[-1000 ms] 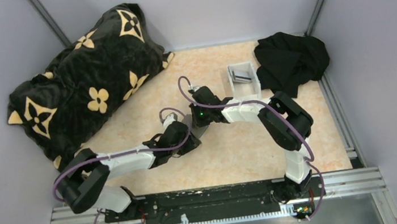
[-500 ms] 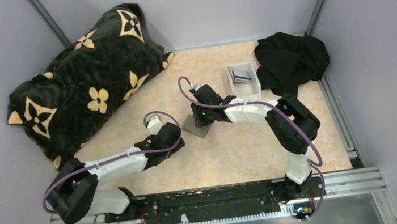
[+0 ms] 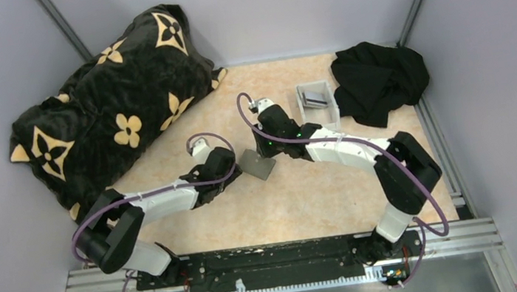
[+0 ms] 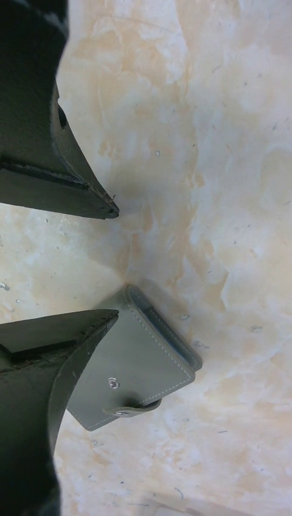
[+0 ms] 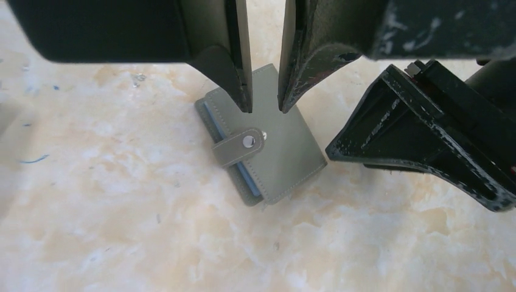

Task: Put the credit cards into the card holder
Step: Close the card holder at the center of the board.

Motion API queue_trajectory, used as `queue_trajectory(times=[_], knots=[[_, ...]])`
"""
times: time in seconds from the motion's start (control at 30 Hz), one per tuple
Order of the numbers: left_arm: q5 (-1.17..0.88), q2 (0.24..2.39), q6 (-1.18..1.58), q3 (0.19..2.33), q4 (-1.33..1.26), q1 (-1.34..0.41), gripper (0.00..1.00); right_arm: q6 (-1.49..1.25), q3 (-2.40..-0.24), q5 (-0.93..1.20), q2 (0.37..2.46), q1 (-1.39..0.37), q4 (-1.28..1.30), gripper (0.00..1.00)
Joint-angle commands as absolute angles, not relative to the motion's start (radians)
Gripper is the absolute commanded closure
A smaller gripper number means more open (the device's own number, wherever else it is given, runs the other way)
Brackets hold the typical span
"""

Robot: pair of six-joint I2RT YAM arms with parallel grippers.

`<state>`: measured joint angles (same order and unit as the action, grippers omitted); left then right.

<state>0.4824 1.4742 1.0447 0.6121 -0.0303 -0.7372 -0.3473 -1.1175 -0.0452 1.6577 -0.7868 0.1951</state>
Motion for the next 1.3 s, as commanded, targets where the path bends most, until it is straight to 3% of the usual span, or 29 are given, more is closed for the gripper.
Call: queue_trajectory(times=[0.0, 0.37, 0.83, 1.27], knots=[[0.396, 1.494, 1.057, 0.600, -0.013, -0.738, 0.37, -0.312, -1.101, -0.175, 1.567, -0.799, 0.173, 0.79], [0.384, 1.375, 1.085, 0.508, 0.046, -0.761, 0.41, -0.311, -1.133, -0.184, 1.762, -0.753, 0.147, 0.98], [0.333, 1.571, 1.049, 0.555, 0.002, -0.773, 0.43, -0.330, -1.112, -0.155, 1.839, -0.750, 0.119, 1.00], [0.374, 1.558, 1.031, 0.540, 0.007, -0.772, 0.43, -0.400, -1.016, -0.133, 1.776, -0.802, 0.096, 1.00]])
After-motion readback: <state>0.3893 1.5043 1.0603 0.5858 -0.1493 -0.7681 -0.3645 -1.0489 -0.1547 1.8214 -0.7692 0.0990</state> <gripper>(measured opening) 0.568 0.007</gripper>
